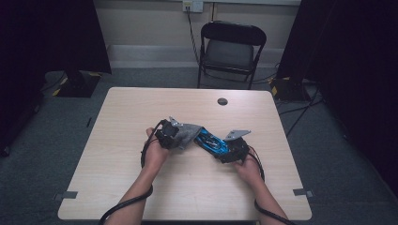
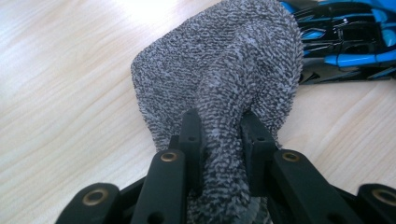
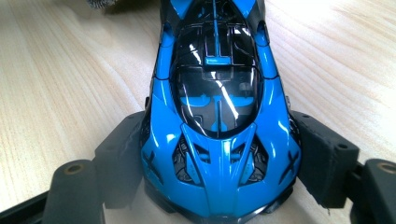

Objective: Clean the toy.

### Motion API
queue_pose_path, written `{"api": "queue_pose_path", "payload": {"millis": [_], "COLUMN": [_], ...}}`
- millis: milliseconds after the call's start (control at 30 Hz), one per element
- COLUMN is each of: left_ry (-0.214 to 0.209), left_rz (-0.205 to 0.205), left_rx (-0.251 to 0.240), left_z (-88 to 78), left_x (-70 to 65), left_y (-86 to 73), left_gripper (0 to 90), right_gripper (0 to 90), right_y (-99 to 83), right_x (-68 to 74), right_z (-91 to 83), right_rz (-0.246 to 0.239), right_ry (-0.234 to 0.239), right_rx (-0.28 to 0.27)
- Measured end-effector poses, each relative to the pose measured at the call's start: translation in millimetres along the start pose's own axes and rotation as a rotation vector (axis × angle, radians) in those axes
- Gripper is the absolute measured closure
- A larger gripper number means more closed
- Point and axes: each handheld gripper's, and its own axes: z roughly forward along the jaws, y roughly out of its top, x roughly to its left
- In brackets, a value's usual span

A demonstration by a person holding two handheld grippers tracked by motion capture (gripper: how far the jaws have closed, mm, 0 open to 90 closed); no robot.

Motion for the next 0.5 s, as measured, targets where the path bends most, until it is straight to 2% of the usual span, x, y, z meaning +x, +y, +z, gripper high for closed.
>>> {"api": "queue_pose_path", "payload": {"millis": [300,500], "left_ry": [0.003,0.024], "left_rz": [-0.045,-0.059], "left_rx": [0.011,0.008], "left_z": [1.3,-2.8], "left_x": [9.5,17.1], "left_y": [-9.5,-13.3], "left_gripper": [74.0,74.0], "right_gripper": [25.3,25.3], "right_y": [0.0,0.0], "right_x": [0.0,0.1], "right_z": [0.0,0.0], "right_rz": [0.0,0.0], "right_ry": [0.0,0.0], "right_rx": [0.0,0.0]}}
